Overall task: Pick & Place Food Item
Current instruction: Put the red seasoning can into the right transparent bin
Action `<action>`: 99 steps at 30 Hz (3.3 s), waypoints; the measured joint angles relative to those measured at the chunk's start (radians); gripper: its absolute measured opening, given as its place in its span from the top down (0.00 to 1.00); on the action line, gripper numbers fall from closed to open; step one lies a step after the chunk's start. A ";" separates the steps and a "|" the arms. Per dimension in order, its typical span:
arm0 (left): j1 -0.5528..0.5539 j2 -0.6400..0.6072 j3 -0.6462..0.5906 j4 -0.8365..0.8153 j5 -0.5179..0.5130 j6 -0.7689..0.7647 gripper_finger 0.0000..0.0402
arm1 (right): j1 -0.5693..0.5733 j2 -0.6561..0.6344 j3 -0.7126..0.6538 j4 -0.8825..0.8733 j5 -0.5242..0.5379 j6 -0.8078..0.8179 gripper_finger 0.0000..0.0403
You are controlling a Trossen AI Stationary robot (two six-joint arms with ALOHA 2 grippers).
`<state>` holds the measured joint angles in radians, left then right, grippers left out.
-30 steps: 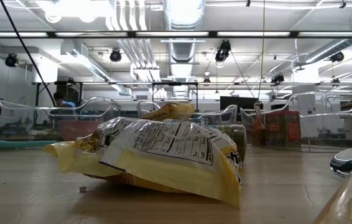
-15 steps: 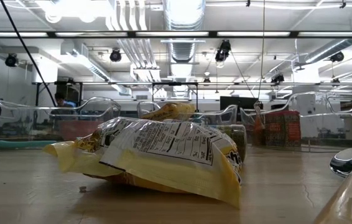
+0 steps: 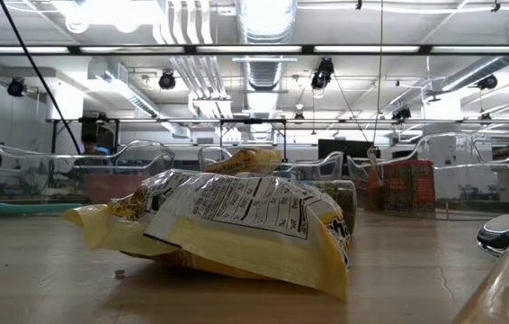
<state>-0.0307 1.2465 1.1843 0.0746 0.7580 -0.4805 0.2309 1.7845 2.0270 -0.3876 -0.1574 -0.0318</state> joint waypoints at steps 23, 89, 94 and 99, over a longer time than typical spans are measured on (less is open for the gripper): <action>0.064 -0.023 -0.001 -0.133 0.026 -0.081 0.03 | 0.000 -0.066 0.030 -0.193 0.248 0.219 0.48; 0.142 -0.279 -0.001 -0.536 -0.427 -0.024 0.07 | -0.093 -0.667 -1.196 -0.926 0.965 1.653 0.48; 0.142 -0.279 -0.001 -0.540 -0.429 -0.021 0.07 | -0.093 -0.590 -1.203 -0.926 0.966 1.695 0.48; 0.142 -0.279 -0.001 -0.541 -0.429 -0.018 0.07 | -0.095 -0.506 -1.207 -0.923 0.969 1.750 0.48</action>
<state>0.1112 0.9678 1.1835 -0.4664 0.3290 -0.4980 0.1360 1.2786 0.8198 -1.3105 0.8116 1.7179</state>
